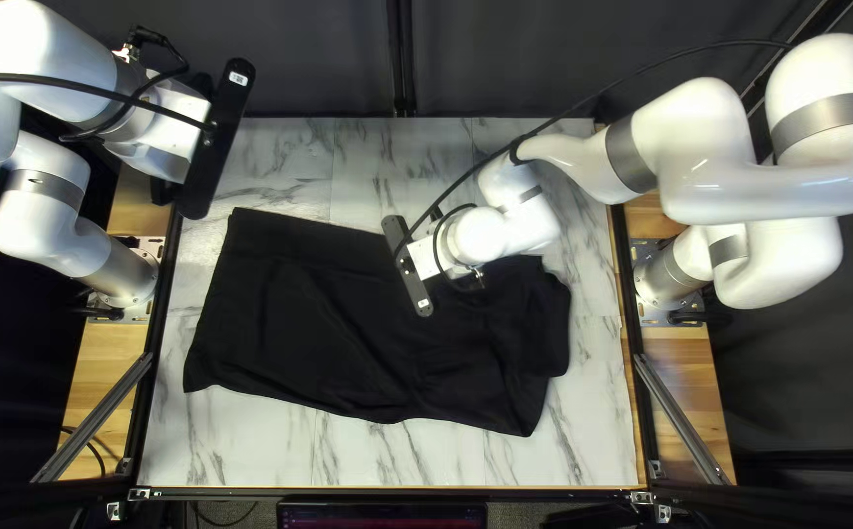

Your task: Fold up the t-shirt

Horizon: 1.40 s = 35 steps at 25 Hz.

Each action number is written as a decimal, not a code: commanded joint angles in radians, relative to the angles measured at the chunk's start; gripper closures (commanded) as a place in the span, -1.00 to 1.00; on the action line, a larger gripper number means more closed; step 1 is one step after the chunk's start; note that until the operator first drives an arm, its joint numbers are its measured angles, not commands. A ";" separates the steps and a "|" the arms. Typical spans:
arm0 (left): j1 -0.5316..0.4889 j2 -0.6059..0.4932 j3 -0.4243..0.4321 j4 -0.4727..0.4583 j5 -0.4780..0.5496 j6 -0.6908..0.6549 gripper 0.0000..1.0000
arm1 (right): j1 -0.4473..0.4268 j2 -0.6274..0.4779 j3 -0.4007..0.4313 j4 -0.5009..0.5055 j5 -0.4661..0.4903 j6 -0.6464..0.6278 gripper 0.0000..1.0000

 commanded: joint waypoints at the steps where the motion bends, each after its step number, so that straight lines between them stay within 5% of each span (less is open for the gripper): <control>1: 0.000 0.000 0.000 0.000 0.000 0.000 -1.00 | 0.078 -0.063 0.035 0.009 0.048 0.064 -1.00; 8: 0.000 0.000 0.000 0.000 0.000 0.000 -1.00 | 0.136 -0.082 0.058 0.053 0.067 0.044 -1.00; 28: 0.000 0.000 0.000 0.000 0.000 0.000 -1.00 | 0.005 0.029 0.012 -0.079 -0.048 0.058 -1.00; 35: 0.000 0.000 0.000 0.000 0.000 0.000 -1.00 | 0.172 -0.180 0.047 0.038 0.166 0.071 -1.00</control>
